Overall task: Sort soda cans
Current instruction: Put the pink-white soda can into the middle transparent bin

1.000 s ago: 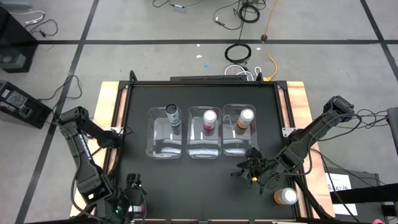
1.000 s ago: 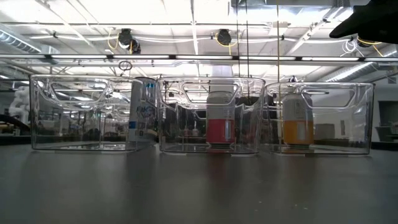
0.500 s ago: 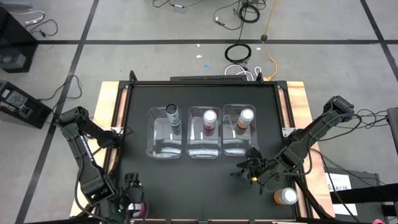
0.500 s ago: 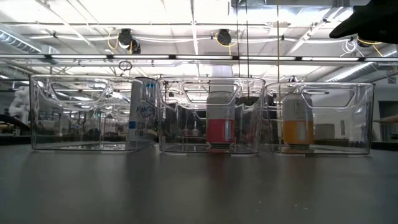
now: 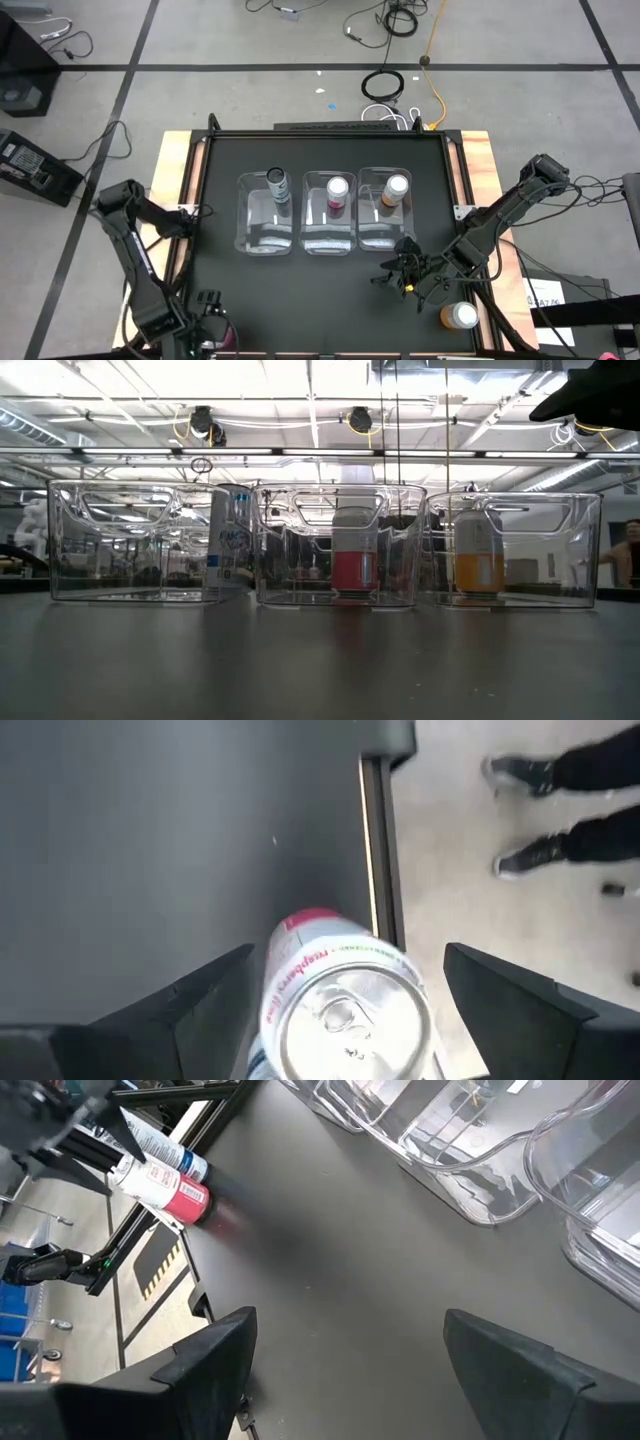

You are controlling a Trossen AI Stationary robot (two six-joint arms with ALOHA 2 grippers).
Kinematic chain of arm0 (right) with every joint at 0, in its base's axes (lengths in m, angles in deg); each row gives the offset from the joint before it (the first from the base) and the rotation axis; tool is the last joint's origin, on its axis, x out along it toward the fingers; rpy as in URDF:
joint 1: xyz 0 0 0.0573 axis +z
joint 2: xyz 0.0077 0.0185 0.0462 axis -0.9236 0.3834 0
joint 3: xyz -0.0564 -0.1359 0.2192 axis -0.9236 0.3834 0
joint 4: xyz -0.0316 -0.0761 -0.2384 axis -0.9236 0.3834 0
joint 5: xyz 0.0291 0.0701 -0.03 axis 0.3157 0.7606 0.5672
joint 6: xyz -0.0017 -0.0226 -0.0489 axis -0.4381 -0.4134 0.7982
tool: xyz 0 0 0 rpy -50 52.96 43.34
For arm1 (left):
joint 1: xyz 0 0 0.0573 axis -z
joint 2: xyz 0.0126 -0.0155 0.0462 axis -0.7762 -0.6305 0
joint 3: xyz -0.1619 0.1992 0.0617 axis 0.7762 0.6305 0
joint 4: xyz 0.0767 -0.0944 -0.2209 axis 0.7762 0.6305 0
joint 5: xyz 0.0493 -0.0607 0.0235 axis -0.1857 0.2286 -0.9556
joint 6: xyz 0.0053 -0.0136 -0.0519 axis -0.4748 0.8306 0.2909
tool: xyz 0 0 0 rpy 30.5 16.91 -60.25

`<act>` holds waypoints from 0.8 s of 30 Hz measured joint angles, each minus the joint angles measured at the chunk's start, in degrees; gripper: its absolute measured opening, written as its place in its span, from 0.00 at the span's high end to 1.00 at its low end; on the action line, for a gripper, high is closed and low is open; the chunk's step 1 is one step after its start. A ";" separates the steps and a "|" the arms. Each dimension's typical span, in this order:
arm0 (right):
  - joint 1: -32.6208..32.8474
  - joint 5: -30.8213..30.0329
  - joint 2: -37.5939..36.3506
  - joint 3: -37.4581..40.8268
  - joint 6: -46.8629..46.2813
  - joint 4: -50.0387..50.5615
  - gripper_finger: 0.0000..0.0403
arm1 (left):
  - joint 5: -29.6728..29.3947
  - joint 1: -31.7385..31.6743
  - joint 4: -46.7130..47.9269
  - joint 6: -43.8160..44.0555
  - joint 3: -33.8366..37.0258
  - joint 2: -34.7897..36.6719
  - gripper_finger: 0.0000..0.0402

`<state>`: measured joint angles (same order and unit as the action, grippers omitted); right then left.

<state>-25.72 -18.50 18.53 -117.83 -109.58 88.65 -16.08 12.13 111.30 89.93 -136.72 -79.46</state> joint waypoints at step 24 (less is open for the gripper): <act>0.00 0.01 -0.02 0.00 0.00 -0.02 0.22 | 2.41 0.01 0.81 0.06 -0.11 -6.26 0.18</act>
<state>-25.72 -18.49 18.51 -117.83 -109.58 88.63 -13.67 12.14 112.10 89.99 -136.83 -85.72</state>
